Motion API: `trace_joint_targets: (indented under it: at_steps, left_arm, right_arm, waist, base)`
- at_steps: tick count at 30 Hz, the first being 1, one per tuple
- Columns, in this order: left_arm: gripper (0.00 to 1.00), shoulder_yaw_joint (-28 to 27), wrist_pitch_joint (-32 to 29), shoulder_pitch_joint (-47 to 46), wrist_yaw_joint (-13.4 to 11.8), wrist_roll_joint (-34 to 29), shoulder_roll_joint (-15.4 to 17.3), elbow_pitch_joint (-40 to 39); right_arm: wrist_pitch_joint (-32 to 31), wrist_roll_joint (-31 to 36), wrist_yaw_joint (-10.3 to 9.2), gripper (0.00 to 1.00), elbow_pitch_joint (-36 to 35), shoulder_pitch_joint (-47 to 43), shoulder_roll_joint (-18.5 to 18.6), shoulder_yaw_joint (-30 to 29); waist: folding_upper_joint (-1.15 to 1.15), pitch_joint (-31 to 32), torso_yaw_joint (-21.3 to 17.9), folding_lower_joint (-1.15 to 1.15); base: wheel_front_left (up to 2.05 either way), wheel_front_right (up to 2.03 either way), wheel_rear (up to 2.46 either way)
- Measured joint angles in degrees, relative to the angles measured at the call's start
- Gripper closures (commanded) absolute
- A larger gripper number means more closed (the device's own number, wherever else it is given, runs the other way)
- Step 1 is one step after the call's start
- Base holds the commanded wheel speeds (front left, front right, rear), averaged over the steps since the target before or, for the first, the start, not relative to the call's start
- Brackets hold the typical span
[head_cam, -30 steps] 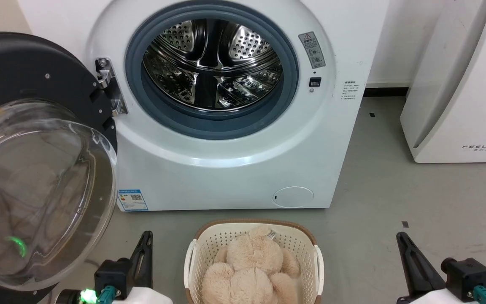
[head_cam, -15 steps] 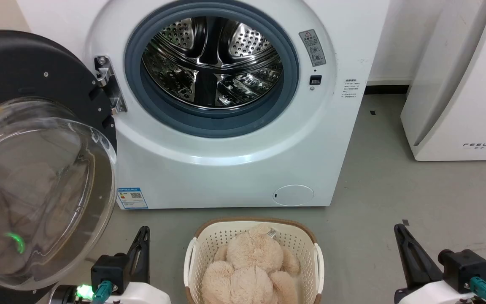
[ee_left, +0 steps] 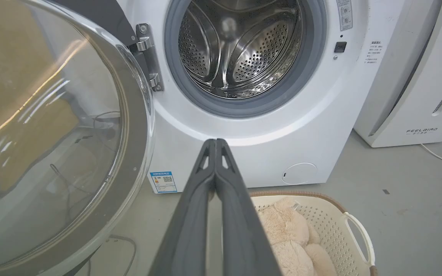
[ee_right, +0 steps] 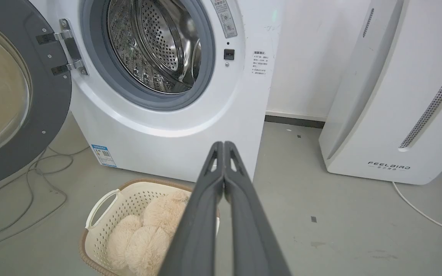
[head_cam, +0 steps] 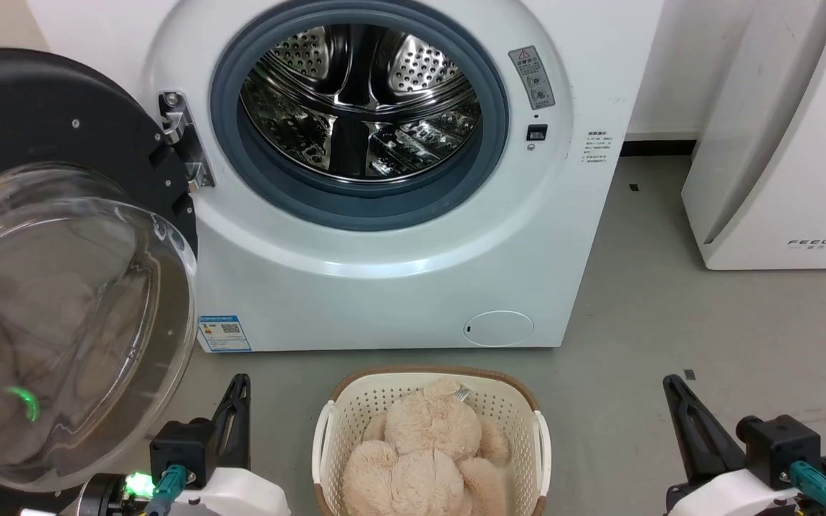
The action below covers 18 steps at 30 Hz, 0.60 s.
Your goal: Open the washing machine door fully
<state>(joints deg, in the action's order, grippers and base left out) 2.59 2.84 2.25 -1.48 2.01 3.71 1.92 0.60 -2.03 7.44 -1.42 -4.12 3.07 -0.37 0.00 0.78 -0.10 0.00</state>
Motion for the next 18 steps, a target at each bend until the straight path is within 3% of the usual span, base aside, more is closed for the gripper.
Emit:
trace_joint_targets:
  at_steps: [18]
  left_arm:
    - [1.0, -1.6, -1.8, -1.1, 0.7, -1.1, -0.7, -1.1]
  right_arm:
    - [-0.3, 1.0, 0.0, 1.0, 0.9, 1.9, 0.0, 0.2]
  waist:
    - [0.0, -0.5, 0.1, 0.0]
  base:
    - [0.0, 0.0, 0.0]
